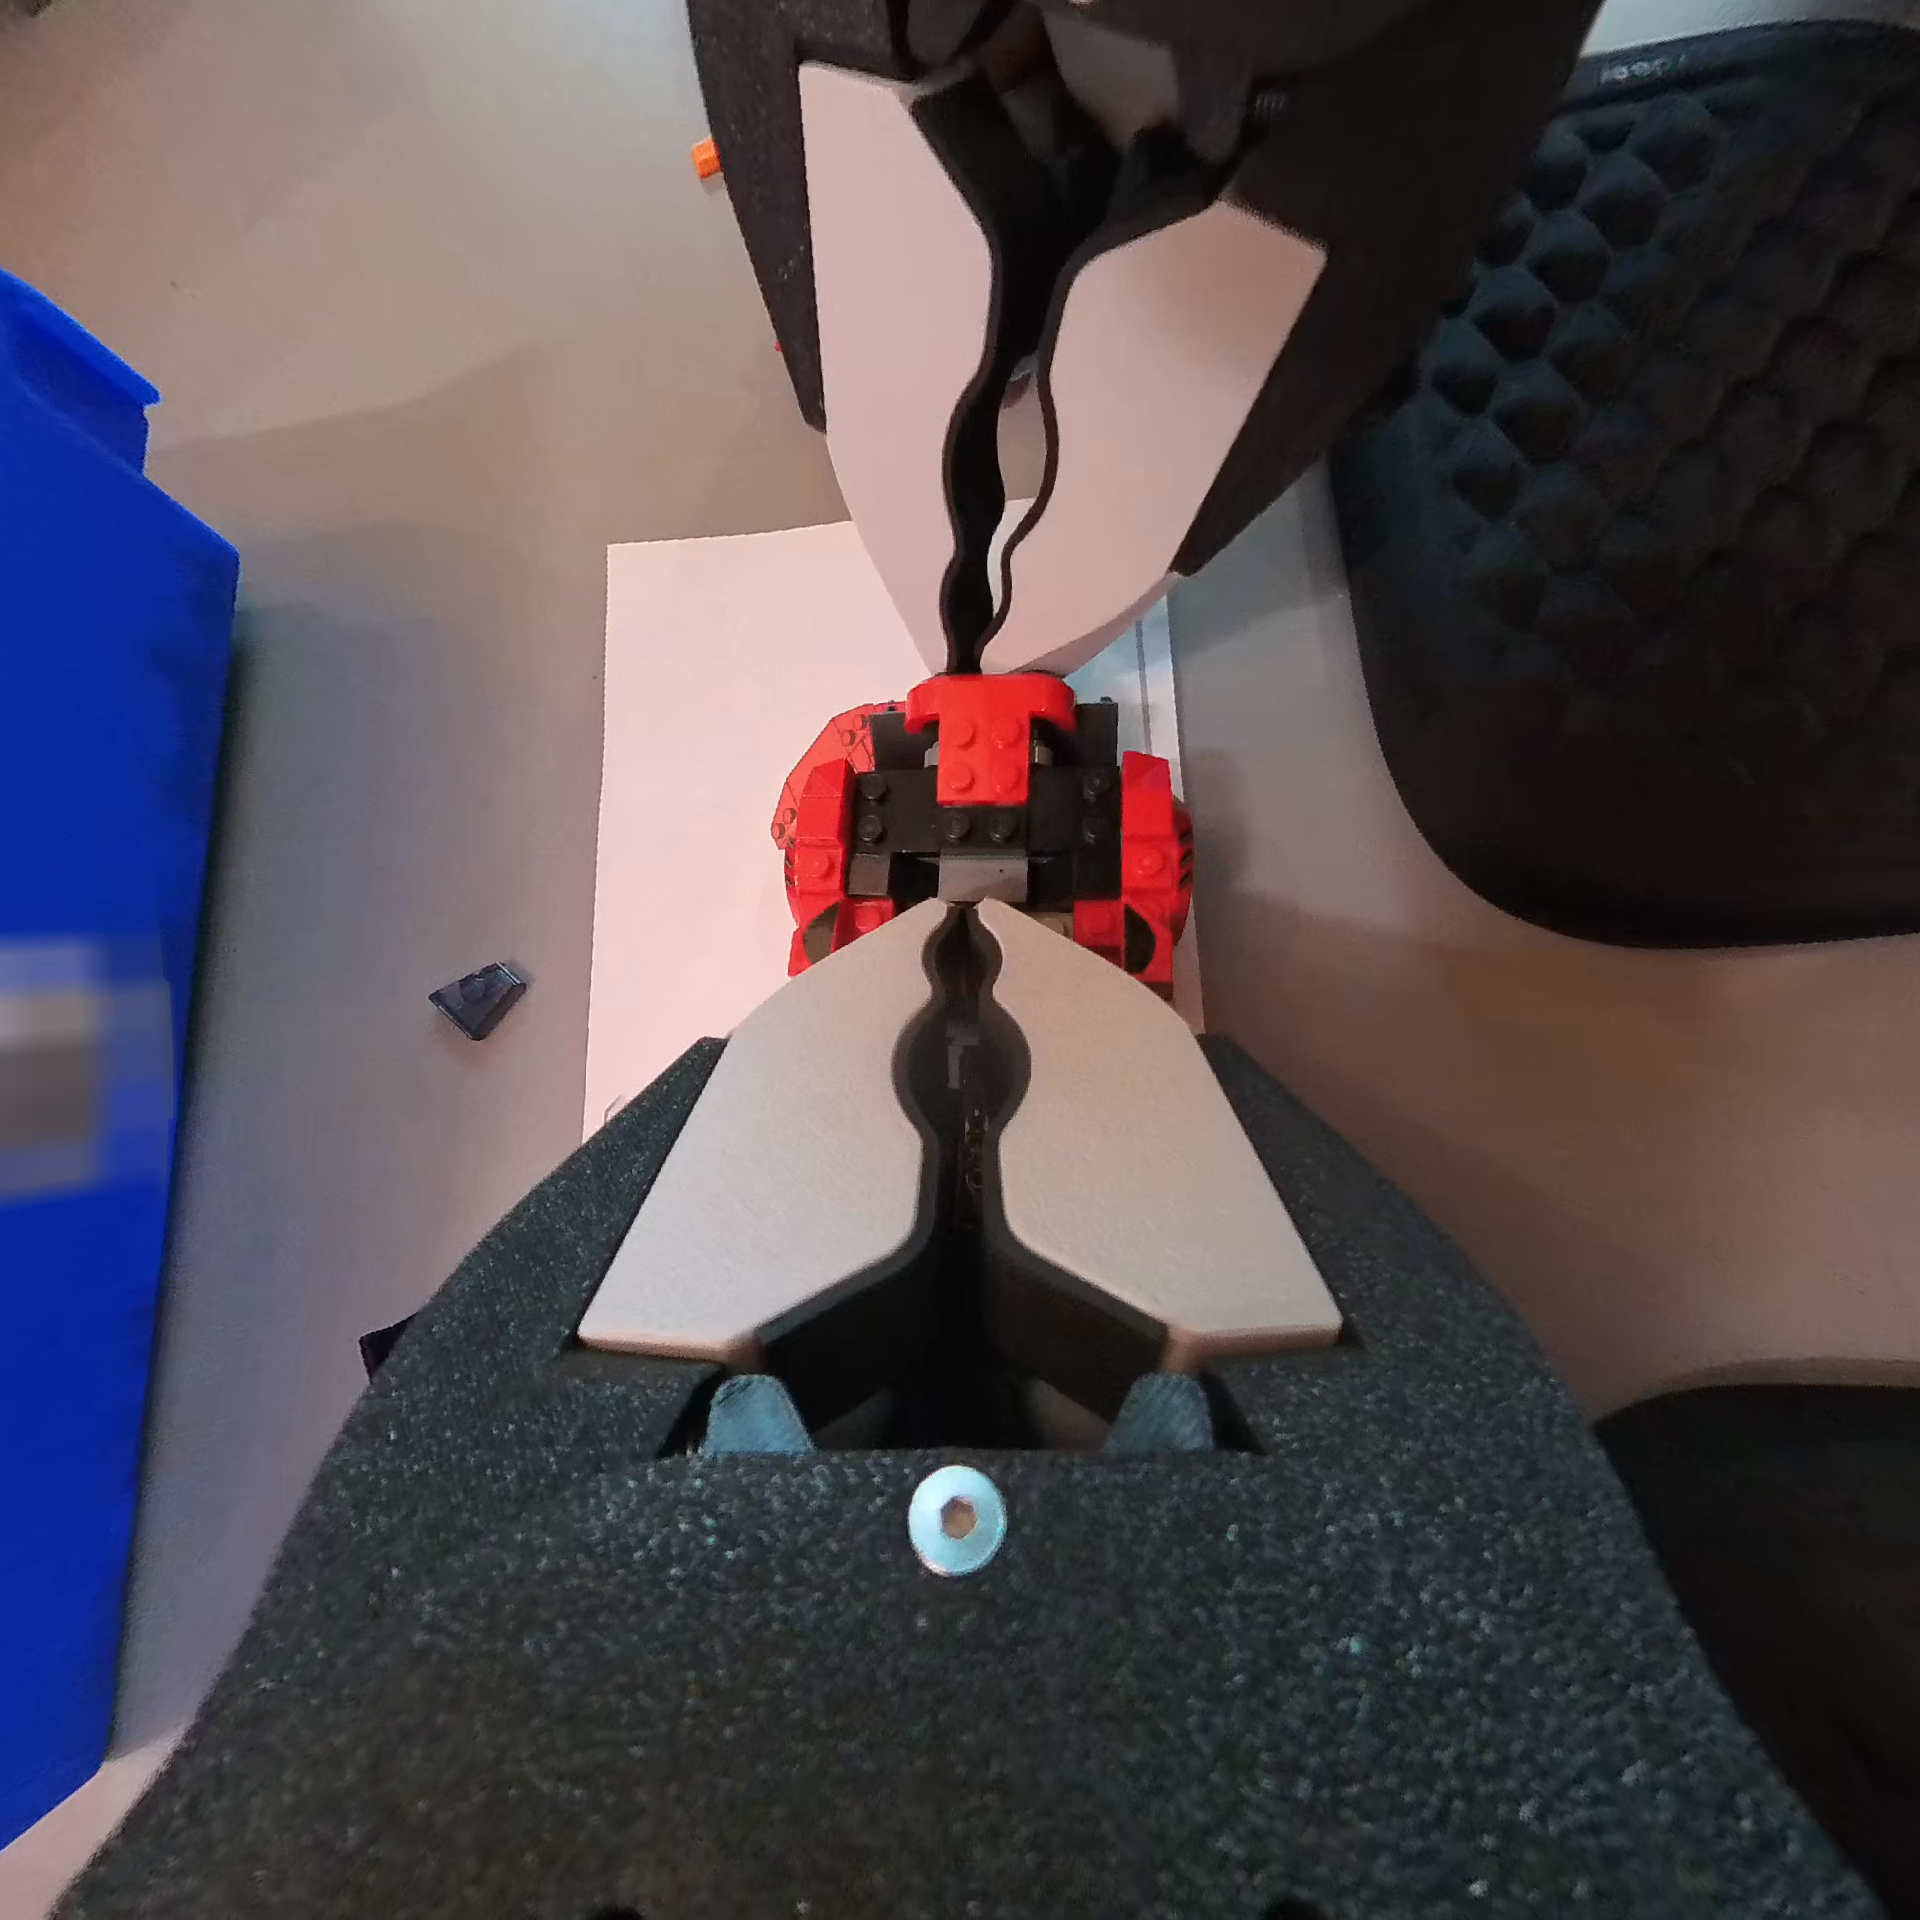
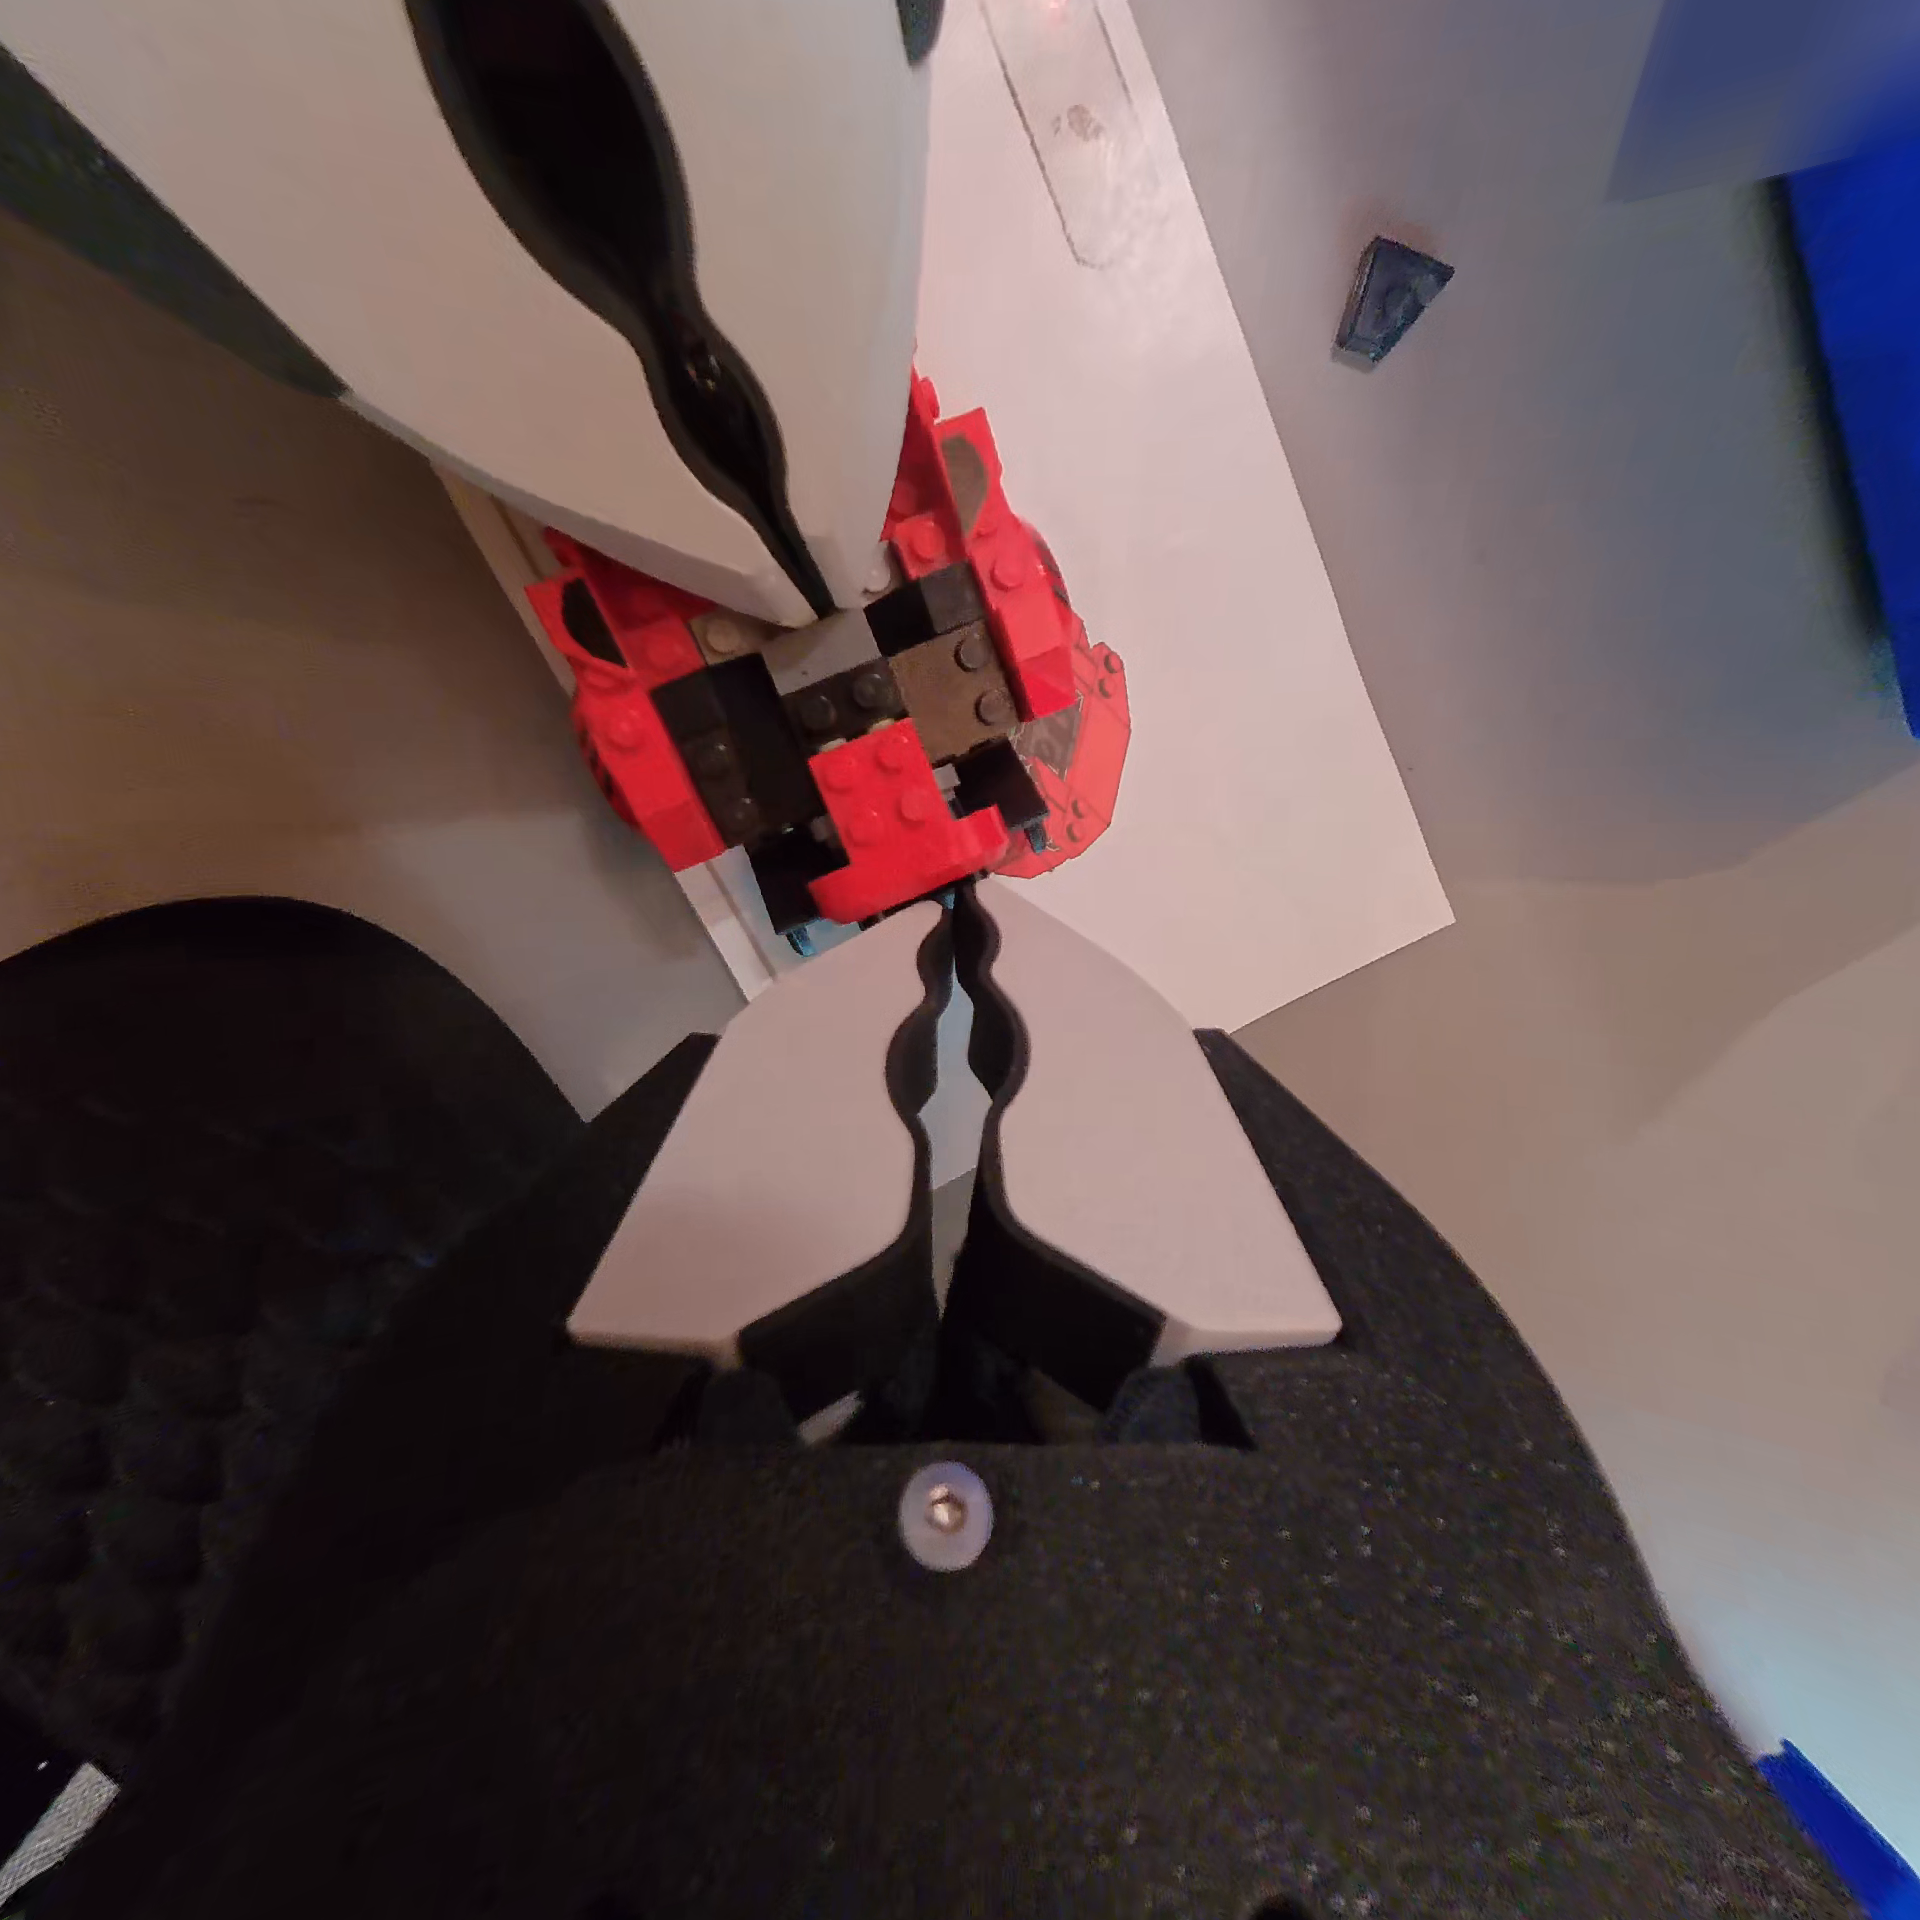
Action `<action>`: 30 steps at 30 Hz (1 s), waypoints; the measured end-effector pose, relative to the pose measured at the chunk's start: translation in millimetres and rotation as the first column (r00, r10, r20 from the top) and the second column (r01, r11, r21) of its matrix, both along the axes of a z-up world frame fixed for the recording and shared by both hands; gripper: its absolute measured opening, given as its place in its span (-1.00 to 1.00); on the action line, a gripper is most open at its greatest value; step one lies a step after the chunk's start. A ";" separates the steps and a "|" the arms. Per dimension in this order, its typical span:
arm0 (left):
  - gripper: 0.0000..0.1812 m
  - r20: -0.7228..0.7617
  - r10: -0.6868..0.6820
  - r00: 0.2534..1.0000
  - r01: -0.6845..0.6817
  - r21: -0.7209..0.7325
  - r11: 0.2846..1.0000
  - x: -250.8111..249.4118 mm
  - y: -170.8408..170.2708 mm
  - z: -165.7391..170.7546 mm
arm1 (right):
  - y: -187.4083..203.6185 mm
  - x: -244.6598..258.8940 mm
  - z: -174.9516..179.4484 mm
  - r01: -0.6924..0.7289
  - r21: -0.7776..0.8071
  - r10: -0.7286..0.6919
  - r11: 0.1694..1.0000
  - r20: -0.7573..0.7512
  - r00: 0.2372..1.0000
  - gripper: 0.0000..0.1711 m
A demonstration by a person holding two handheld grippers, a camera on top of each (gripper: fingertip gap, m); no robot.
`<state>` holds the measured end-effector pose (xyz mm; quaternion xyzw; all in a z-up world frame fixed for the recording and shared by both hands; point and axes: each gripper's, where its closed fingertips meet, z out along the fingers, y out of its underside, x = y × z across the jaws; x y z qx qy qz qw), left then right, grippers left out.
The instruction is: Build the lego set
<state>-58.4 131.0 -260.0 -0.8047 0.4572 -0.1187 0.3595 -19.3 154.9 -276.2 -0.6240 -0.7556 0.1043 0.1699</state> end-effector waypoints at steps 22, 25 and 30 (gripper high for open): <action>-1.00 0.069 -0.044 0.997 0.043 0.020 0.999 7.1 -1.7 5.3 | -1.9 -4.3 1.4 -0.069 0.014 0.070 0.997 -0.064 0.995 -1.00; -1.00 0.074 -0.042 0.996 0.042 0.013 0.999 7.6 -1.6 5.2 | -1.3 -4.5 1.0 -0.076 0.031 0.077 0.997 -0.056 0.995 -1.00; -1.00 0.081 -0.030 0.996 0.029 0.018 0.999 7.9 -1.3 5.1 | -1.3 -4.3 0.5 -0.069 0.028 0.070 0.997 -0.036 0.997 -1.00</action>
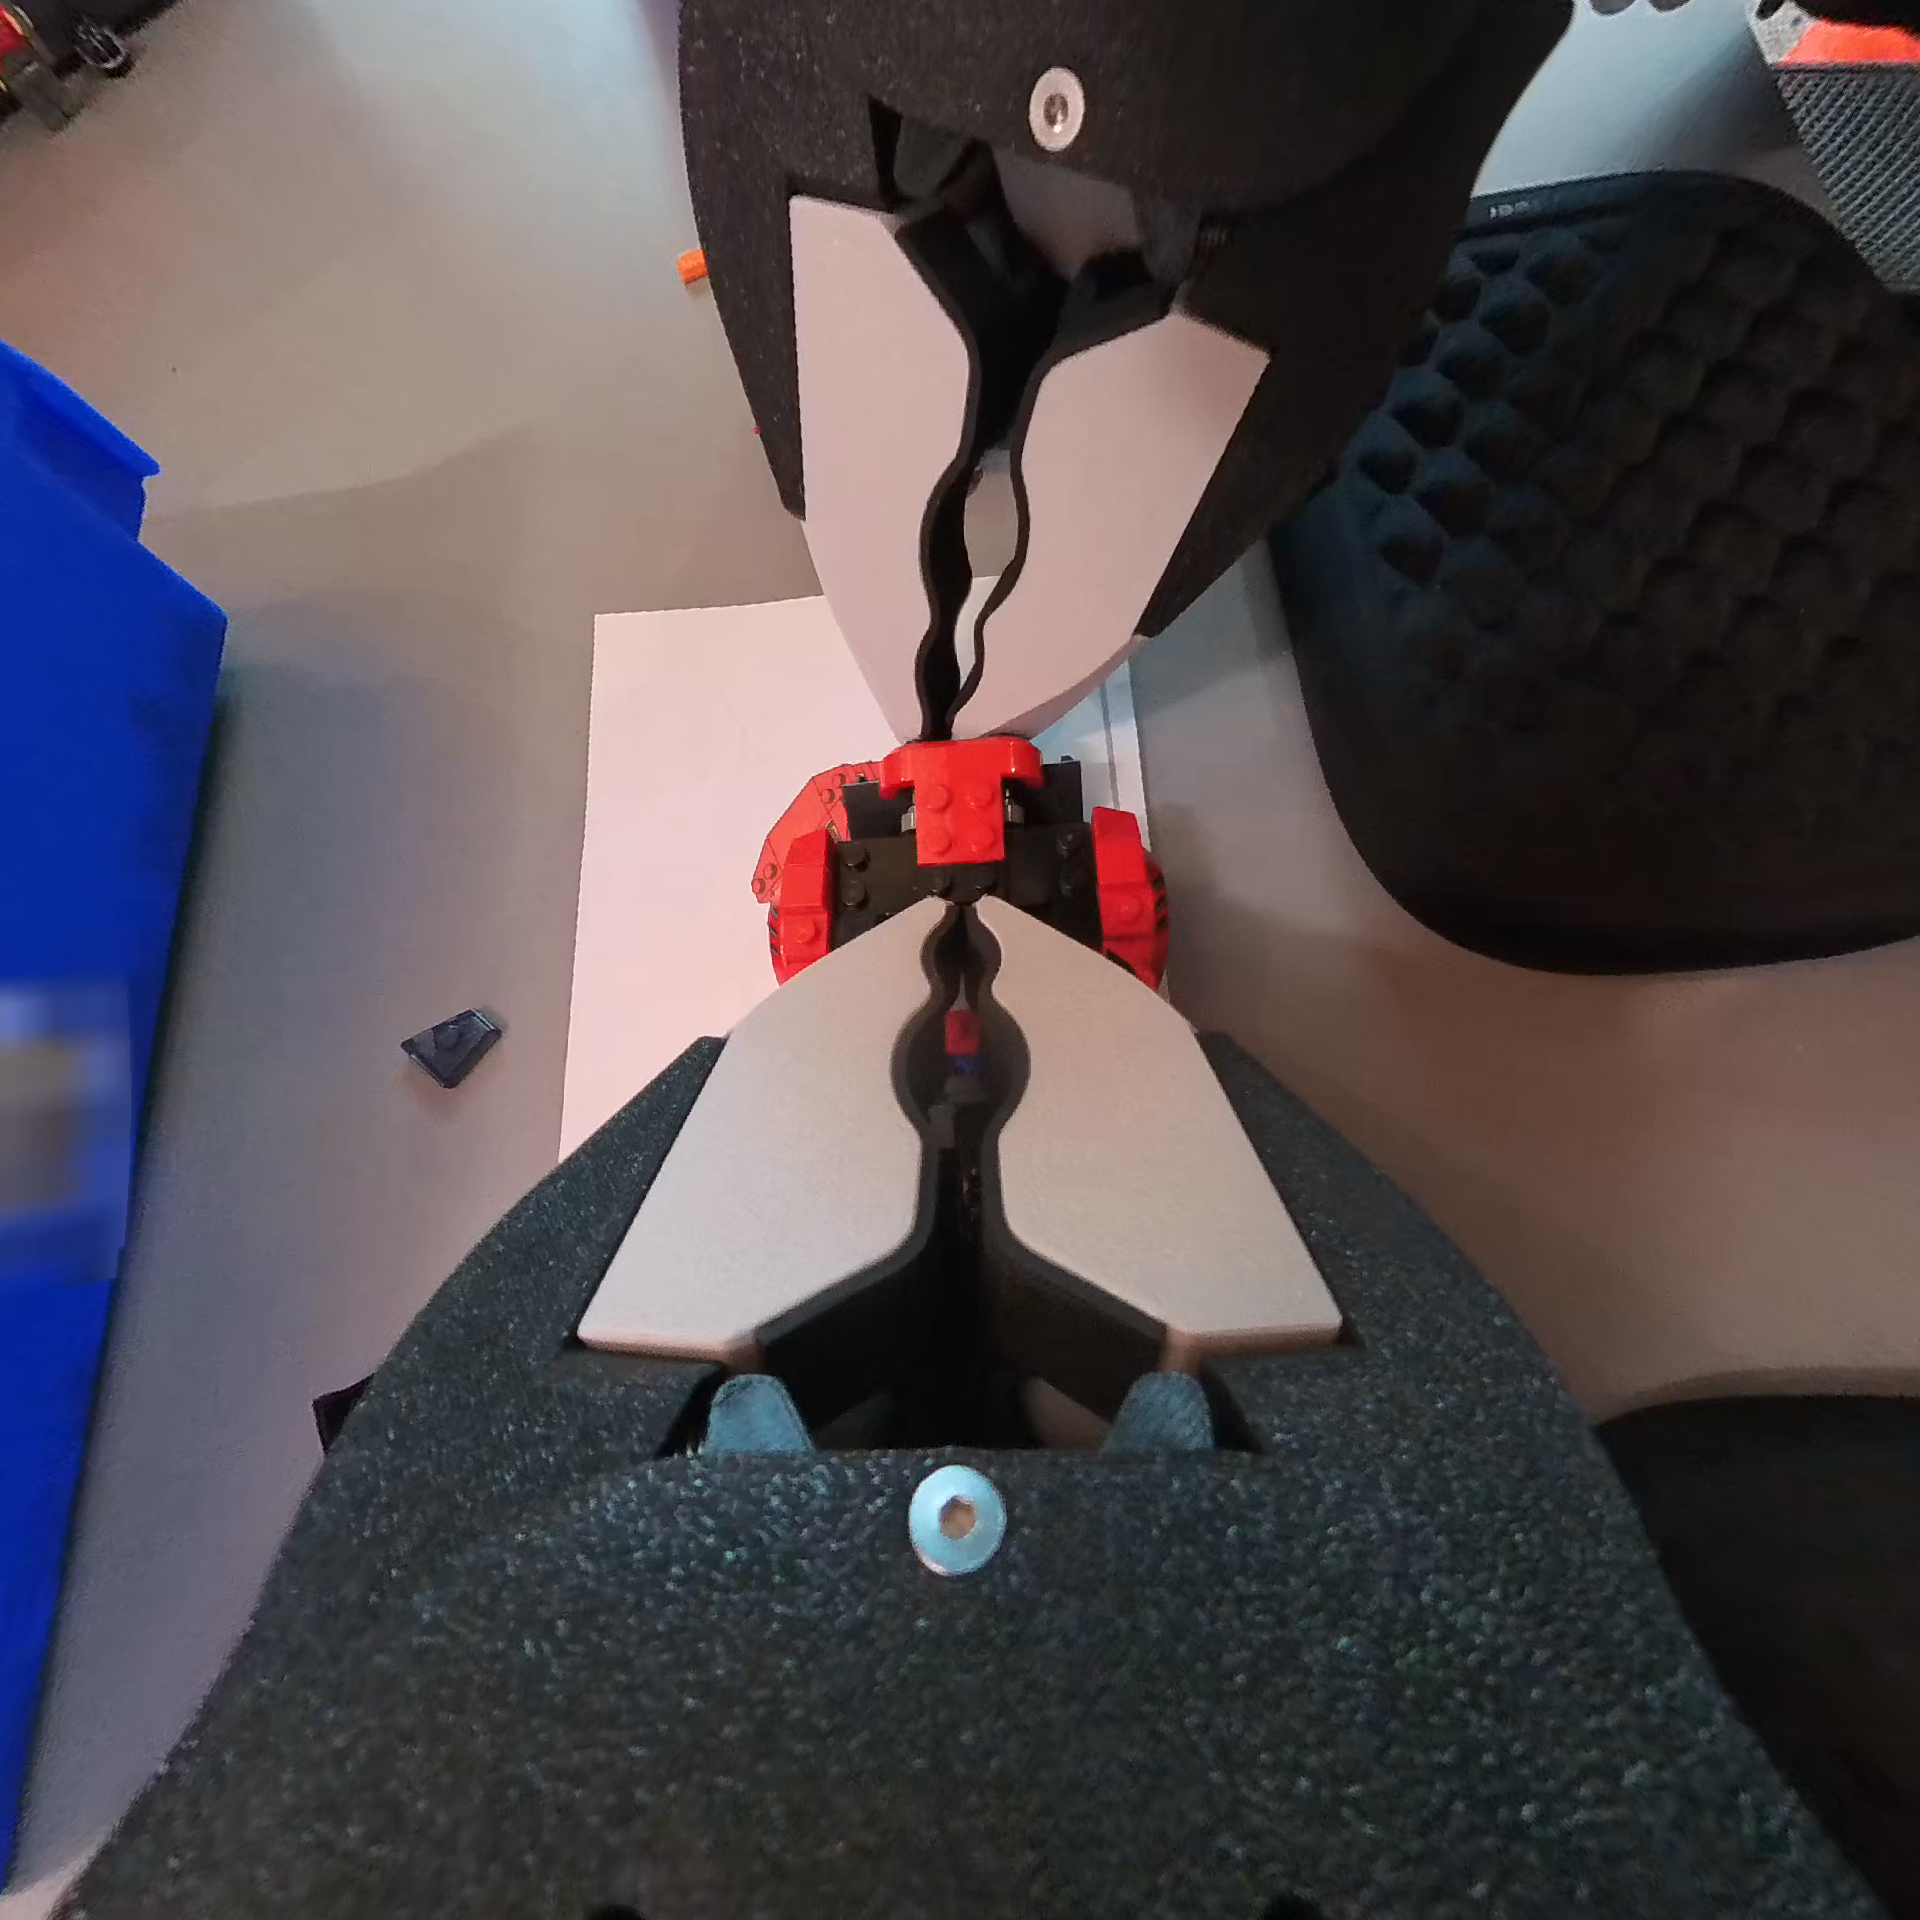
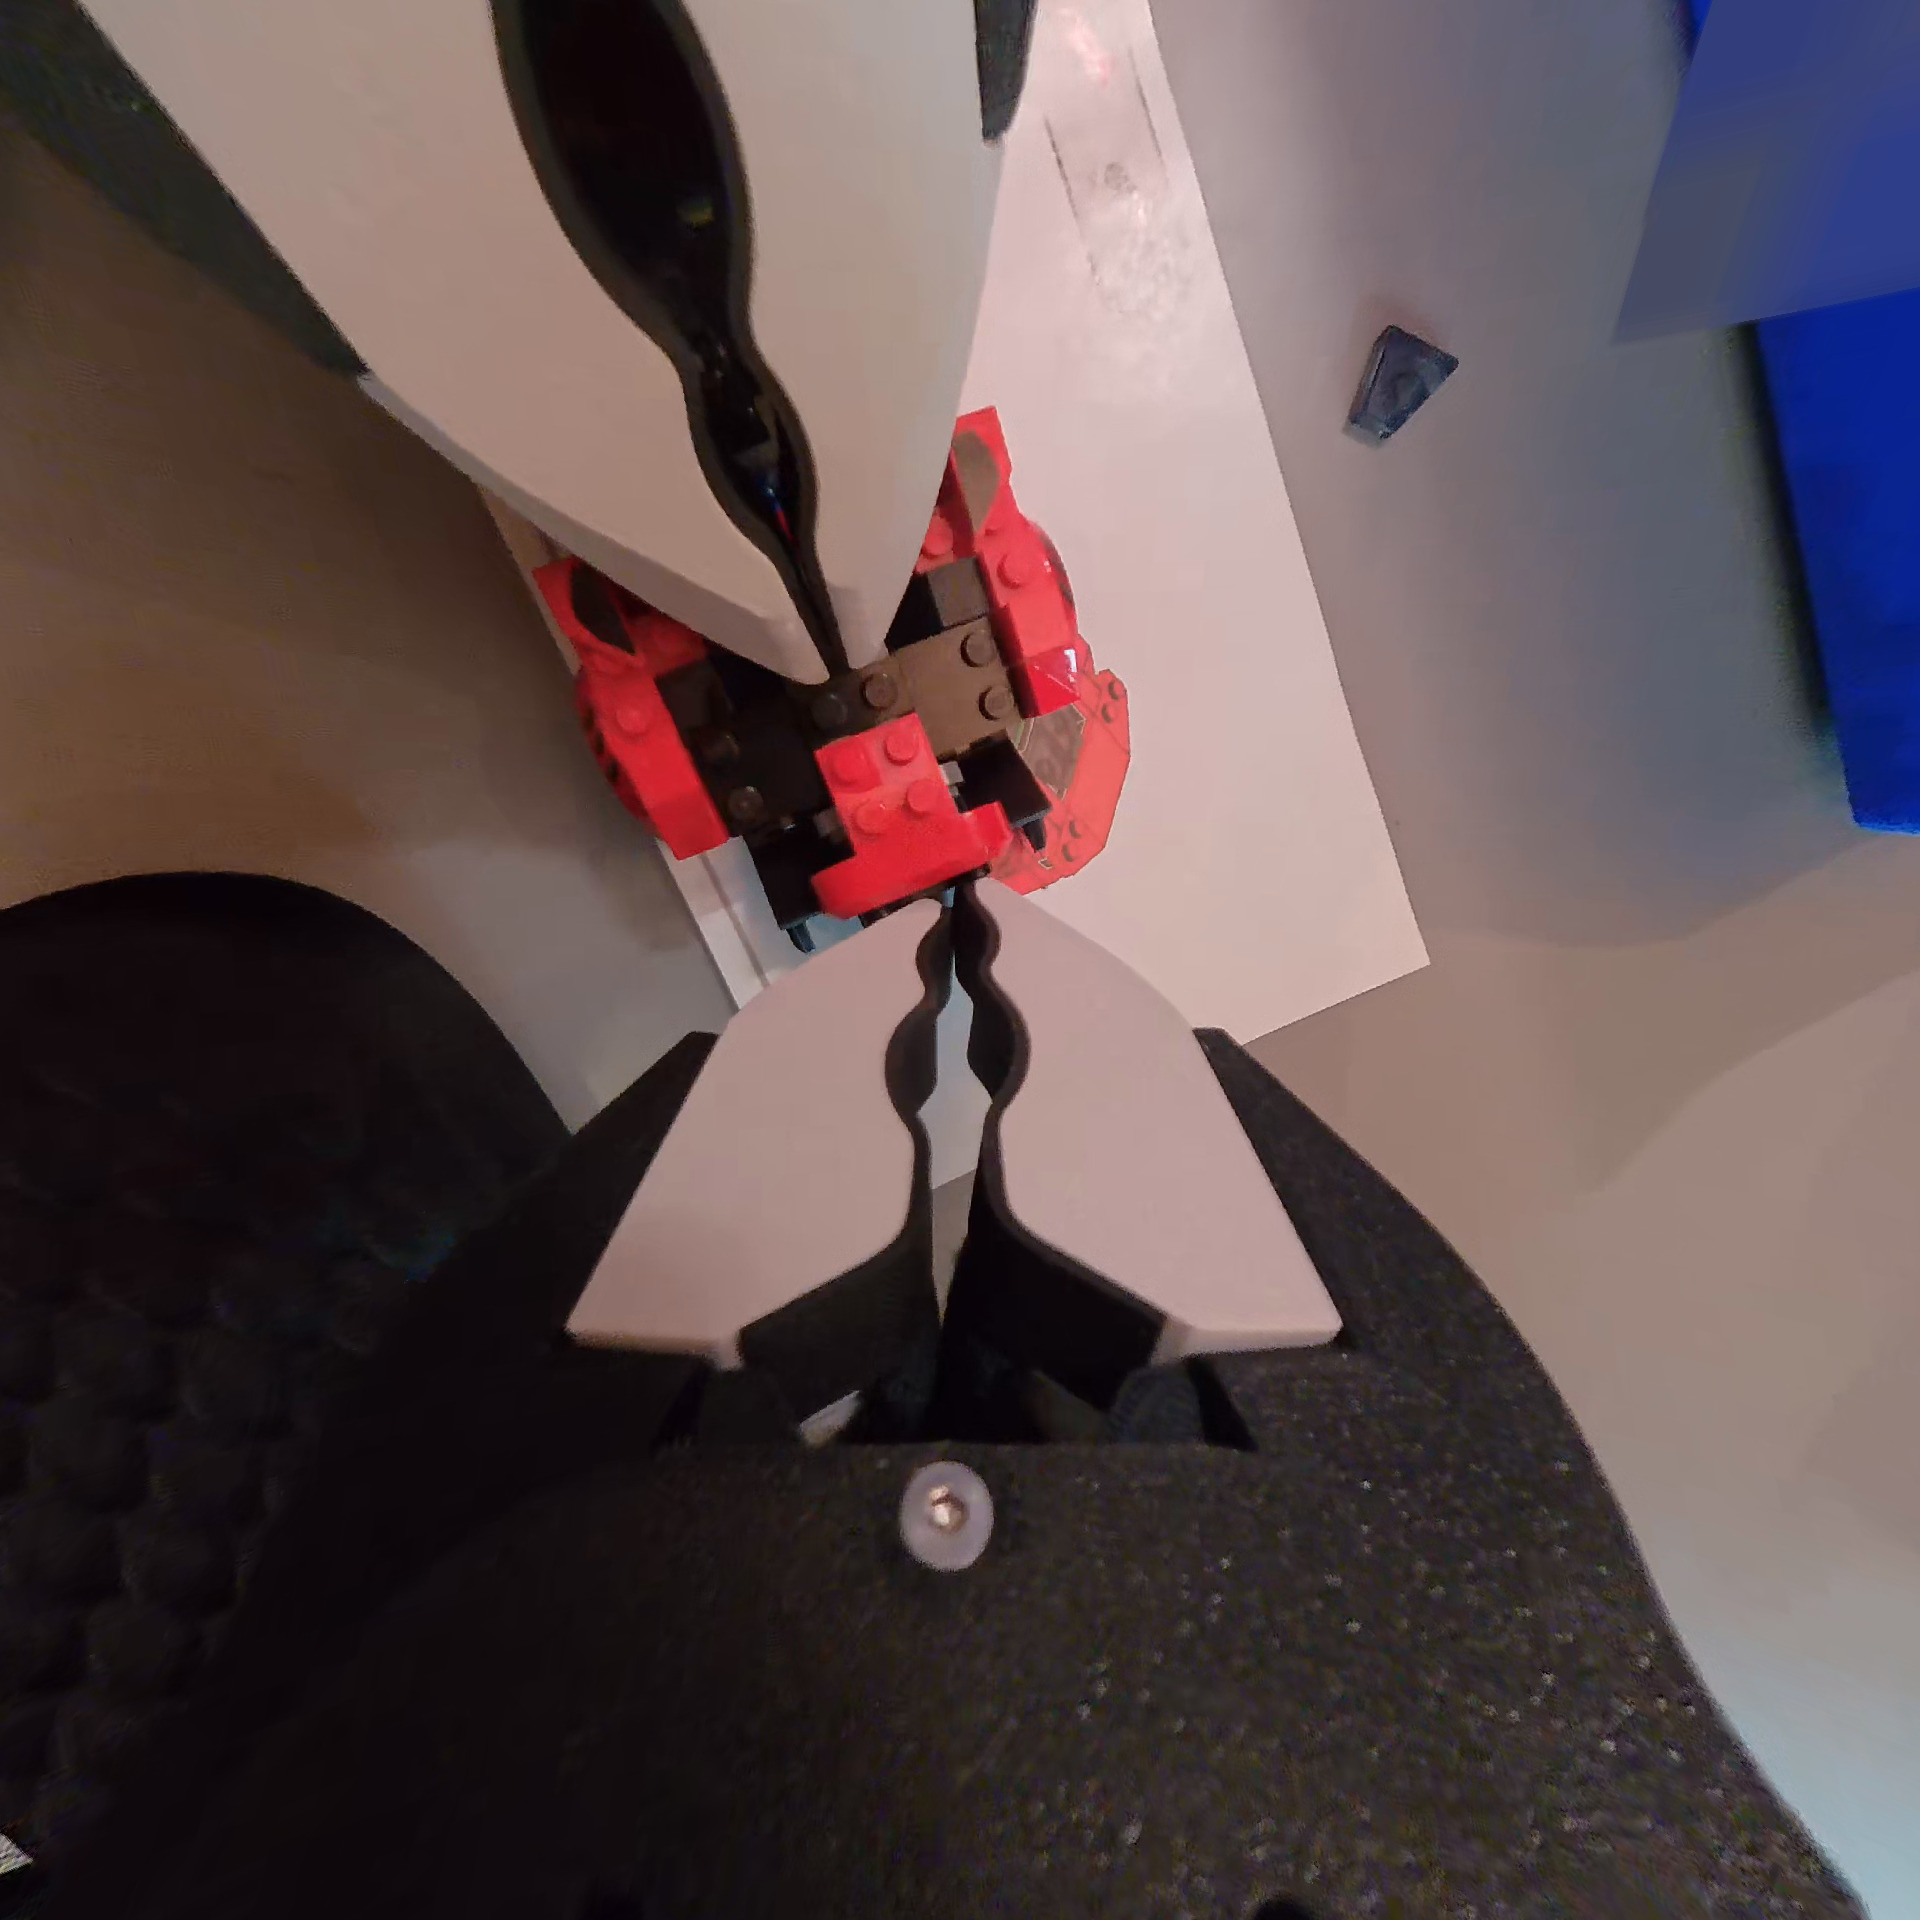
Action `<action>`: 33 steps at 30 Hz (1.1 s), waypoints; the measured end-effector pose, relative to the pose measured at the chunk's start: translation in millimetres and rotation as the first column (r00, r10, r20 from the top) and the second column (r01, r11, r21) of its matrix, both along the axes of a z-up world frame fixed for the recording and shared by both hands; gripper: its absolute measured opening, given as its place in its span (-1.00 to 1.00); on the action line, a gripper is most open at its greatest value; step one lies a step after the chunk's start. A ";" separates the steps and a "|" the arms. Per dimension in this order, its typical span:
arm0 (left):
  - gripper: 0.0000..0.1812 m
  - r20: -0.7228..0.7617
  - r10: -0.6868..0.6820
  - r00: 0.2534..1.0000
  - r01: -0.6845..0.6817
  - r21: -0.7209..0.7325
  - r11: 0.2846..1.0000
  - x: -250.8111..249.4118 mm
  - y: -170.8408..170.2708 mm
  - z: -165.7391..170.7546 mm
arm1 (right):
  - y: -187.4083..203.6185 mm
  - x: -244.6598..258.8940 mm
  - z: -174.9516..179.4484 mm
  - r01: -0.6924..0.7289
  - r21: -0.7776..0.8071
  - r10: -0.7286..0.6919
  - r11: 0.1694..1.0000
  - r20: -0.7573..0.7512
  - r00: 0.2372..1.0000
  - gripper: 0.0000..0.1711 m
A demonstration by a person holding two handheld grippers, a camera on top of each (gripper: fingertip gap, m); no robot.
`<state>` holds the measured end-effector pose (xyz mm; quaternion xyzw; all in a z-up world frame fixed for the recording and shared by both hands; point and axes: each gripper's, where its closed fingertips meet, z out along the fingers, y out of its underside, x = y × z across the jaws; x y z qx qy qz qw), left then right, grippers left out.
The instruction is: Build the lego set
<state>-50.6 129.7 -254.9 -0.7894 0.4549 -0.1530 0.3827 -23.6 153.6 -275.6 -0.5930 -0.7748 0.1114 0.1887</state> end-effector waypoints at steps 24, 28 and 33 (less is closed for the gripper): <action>-0.09 -0.011 0.009 1.000 -0.009 -0.008 1.000 -15.7 -8.6 33.3 | 17.8 16.6 15.4 0.025 -0.052 -0.029 0.998 -0.082 0.996 -0.71; 0.22 -0.127 -0.003 0.992 -0.010 -0.098 0.995 -10.6 -11.3 4.9 | -11.0 13.0 22.9 -0.138 -0.248 0.089 0.959 -0.199 0.976 -0.16; 0.01 -0.240 -0.027 0.970 -0.009 -0.146 0.989 -12.1 -7.1 -22.4 | -13.7 7.1 9.4 -0.218 -0.187 0.181 0.958 -0.198 0.963 -0.16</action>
